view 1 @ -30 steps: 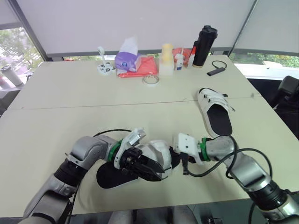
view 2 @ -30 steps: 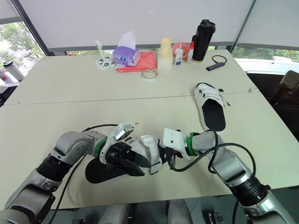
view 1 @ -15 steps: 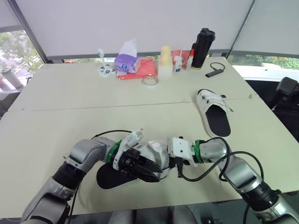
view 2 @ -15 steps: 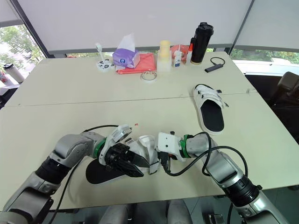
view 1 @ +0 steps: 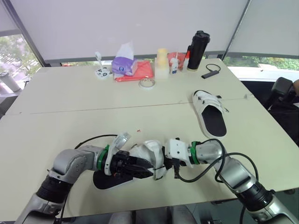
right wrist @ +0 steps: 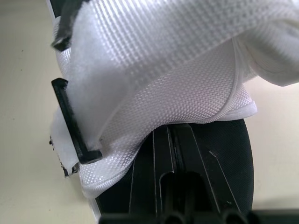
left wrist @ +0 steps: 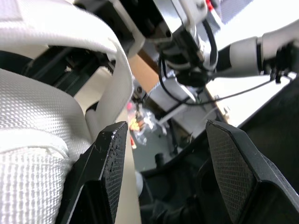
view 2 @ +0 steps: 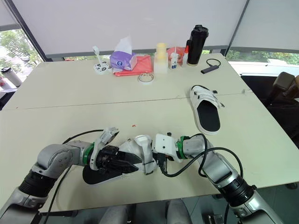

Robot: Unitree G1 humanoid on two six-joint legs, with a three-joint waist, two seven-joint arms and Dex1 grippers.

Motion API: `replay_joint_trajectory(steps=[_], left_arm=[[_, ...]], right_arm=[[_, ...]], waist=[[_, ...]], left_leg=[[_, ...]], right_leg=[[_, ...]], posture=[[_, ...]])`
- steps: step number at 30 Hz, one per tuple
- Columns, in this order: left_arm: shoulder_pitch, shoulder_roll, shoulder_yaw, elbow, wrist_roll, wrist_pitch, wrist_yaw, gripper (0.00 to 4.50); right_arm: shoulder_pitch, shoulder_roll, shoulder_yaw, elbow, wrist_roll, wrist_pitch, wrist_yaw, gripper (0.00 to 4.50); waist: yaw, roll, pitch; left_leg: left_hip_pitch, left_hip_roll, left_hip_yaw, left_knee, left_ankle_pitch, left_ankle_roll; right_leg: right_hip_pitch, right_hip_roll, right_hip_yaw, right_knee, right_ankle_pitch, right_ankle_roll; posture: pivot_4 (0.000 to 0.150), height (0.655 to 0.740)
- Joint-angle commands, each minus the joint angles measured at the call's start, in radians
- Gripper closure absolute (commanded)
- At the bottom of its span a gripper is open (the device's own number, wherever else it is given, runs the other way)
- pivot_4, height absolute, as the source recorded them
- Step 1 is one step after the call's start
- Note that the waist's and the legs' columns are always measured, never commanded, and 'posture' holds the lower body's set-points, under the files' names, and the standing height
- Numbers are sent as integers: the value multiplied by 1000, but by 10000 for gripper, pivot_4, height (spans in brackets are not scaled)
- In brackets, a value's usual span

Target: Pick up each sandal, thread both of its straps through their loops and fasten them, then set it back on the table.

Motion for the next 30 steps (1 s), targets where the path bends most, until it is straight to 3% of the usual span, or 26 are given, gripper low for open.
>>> replay_joint_trajectory(steps=[1,6,14,21,25,27,30], left_arm=[[-1,19,132,10,-70,33,41,13415],[-6,19,183,76,-144,97,81,13415],[60,139,20,53,77,-94,-21,13415],[77,85,113,64,-88,66,54,13415],[117,170,42,39,28,-20,4,13415],[90,142,103,91,-39,29,35,13415],[-6,54,264,209,-252,163,140,13415]], right_arm=[[38,-23,81,96,-43,28,42,45000],[30,-33,84,104,-41,20,45,45000],[26,-35,98,110,-49,13,39,45000],[20,-35,104,120,-58,1,31,45000],[11,-33,105,124,-56,1,29,45000],[10,-35,106,125,-55,-1,28,45000],[9,-39,105,126,-56,-3,28,45000]], waist=[[-4,0,0],[-13,0,0],[-16,0,0],[-16,0,0],[-17,0,-1],[-17,0,-1],[-14,0,-1]], left_leg=[[0,0,0,0,0,0],[0,0,0,0,0,0],[2,0,1,-3,0,0],[7,1,2,-11,0,0],[8,1,3,-12,0,0],[9,1,3,-12,0,0],[9,1,1,-12,0,0]], right_leg=[[0,0,0,0,0,0],[0,0,0,0,0,0],[-1,0,2,0,0,-2],[1,-1,3,-1,-2,-4],[1,0,3,-1,-2,-5],[1,0,3,-1,-3,-5],[1,0,2,0,-3,-5]], posture=[[1500,7296],[1500,7296],[1500,7296],[1500,7296],[1500,7296],[1500,7296],[1500,7296]])
